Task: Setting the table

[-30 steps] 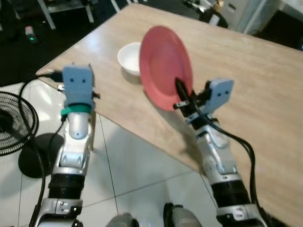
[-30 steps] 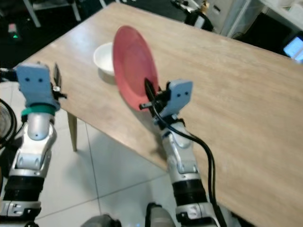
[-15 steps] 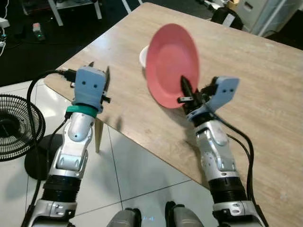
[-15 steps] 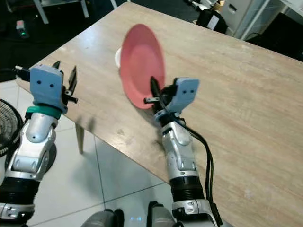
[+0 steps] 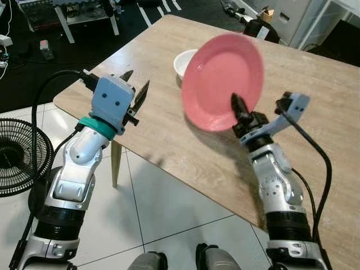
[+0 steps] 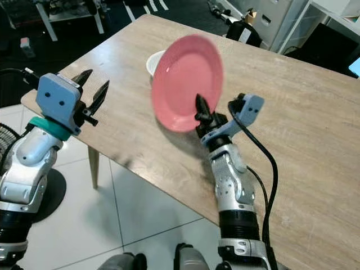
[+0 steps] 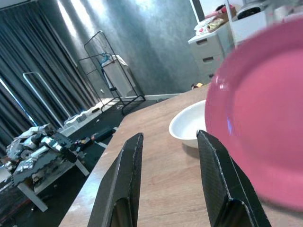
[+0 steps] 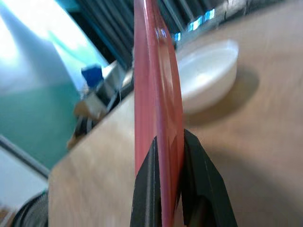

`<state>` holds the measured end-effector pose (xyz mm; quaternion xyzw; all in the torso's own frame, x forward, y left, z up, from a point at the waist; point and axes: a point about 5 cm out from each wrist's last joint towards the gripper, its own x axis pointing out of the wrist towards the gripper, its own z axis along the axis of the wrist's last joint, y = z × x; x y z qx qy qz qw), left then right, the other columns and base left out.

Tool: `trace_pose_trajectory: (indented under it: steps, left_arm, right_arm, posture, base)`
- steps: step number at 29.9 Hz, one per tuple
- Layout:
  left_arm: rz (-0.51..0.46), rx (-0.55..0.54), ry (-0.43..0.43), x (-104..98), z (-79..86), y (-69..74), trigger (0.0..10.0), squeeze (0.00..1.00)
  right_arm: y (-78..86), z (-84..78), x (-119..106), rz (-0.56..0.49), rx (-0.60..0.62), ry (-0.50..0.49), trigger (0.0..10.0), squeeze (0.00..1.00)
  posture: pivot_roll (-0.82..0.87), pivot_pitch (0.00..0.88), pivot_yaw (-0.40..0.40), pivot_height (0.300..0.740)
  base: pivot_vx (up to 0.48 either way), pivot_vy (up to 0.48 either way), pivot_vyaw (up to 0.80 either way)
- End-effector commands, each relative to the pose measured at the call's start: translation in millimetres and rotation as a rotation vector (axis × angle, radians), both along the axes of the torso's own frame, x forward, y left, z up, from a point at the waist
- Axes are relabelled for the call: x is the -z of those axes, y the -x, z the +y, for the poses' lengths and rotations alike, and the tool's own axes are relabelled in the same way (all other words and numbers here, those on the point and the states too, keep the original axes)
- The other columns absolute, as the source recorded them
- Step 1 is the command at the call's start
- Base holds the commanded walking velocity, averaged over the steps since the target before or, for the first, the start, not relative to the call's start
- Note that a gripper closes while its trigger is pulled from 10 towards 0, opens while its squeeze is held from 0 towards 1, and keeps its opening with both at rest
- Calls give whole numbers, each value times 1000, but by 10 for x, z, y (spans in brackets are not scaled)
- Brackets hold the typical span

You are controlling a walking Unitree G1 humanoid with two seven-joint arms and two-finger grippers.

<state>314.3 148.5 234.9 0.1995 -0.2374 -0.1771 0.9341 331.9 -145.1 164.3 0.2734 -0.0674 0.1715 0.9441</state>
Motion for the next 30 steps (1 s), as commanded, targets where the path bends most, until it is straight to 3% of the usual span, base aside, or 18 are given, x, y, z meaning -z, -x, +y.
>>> trace_pose_trajectory:
  steps: [1,4,7,10,15,16,18,19,24,25,30]
  left_arm:
    - [23,12,-39,63,-12,11,10000,0]
    - [22,15,-75,78,-16,12,10000,0]
    - [12,58,-196,84,-31,28,10000,0]
    - [12,64,-203,64,-23,28,10000,0]
    - [13,69,-204,50,-27,25,10000,0]
    - [13,66,-200,52,-27,26,10000,0]
    - [13,64,-198,54,-27,27,10000,0]
    - [14,62,-198,66,-27,30,10000,0]
    - [20,62,-199,89,-24,35,10000,0]
    - [22,62,-199,95,-24,33,10000,0]
    - [25,64,-197,106,-35,24,10000,0]
  right_arm:
    - [1,53,78,51,-34,-20,10000,0]
    - [-15,79,118,92,-40,-48,10000,0]
    - [-69,178,225,207,-61,-129,10000,0]
    - [-77,193,247,242,-81,-160,10000,0]
    - [-82,166,287,252,-78,-81,10000,24]
    - [-80,131,284,246,-69,-71,10000,616]
    - [-78,107,278,245,-64,-67,10000,616]
    - [-66,36,250,228,-59,-68,10000,820]
    - [-20,-101,208,197,-51,-53,10000,831]
    - [6,-138,212,195,-52,-40,10000,1000]
    - [59,-187,233,190,-52,-16,10000,1000]
  posture:
    - [6,88,72,740]
    - [13,92,71,740]
    - [17,98,72,740]
    - [16,99,72,740]
    - [19,102,68,740]
    - [19,103,67,740]
    - [18,103,66,740]
    - [17,105,65,740]
    - [10,108,65,740]
    - [3,111,65,740]
    - [-3,113,66,740]
  base:
    - [0,0,0]
    - [0,0,0]
    - [0,0,0]
    - [0,0,0]
    - [0,0,0]
    - [0,0,0]
    - [0,0,0]
    - [0,0,0]
    - [0,0,0]
    - [0,0,0]
    - [0,0,0]
